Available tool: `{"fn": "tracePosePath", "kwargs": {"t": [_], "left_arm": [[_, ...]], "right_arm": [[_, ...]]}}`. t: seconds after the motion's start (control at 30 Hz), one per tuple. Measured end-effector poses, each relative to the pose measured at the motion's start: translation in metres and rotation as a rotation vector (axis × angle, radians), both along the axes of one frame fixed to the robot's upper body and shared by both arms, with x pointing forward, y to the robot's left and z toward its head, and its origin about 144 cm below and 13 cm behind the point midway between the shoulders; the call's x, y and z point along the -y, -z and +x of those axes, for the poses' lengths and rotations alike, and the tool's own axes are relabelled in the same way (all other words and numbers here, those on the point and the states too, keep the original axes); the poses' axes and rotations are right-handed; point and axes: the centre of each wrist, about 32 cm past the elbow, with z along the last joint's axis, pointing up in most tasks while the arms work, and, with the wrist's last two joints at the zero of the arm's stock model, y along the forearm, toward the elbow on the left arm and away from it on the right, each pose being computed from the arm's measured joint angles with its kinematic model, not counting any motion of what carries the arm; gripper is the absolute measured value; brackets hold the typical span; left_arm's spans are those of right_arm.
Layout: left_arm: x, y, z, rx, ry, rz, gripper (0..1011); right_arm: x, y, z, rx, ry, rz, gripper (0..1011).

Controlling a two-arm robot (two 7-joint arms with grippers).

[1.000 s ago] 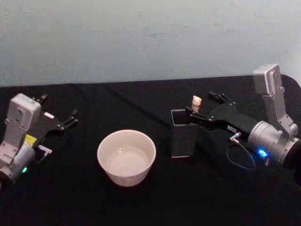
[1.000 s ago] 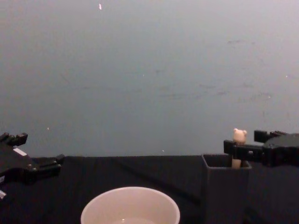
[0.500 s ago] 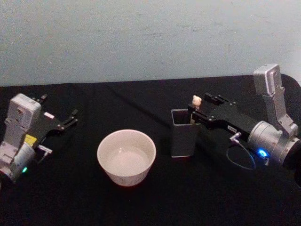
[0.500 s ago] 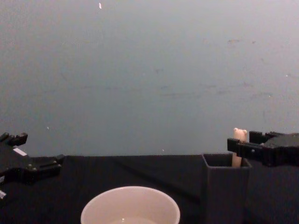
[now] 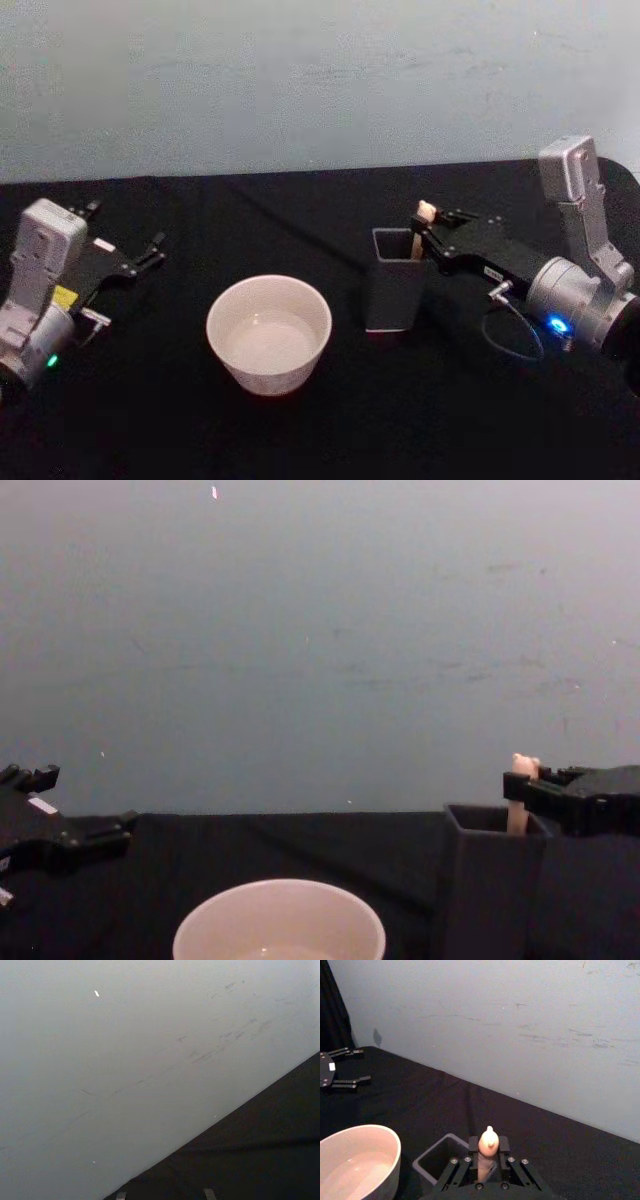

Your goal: Pick up the stirring spoon with one hand, stir inside the cup, then place it back in its original position.

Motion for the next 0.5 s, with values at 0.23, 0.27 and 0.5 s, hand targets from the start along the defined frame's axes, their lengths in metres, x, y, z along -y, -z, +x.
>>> {"fn": "tracePosePath", "kwargs": {"t": [0.23,0.27,0.5], "left_arm": [[0.0000,0.0000,0.0000,0.000,0.000,0.000,1001],[0.0000,0.0000,0.0000,0.000,0.000,0.000,1001],[0.0000,0.0000,0.0000,0.000,0.000,0.000,1001]], "right_arm": [[0.0000,0.0000,0.0000,0.000,0.000,0.000,213],[0.0000,0.0000,0.0000,0.000,0.000,0.000,213],[0.0000,0.0000,0.0000,0.000,0.000,0.000,213]]}}
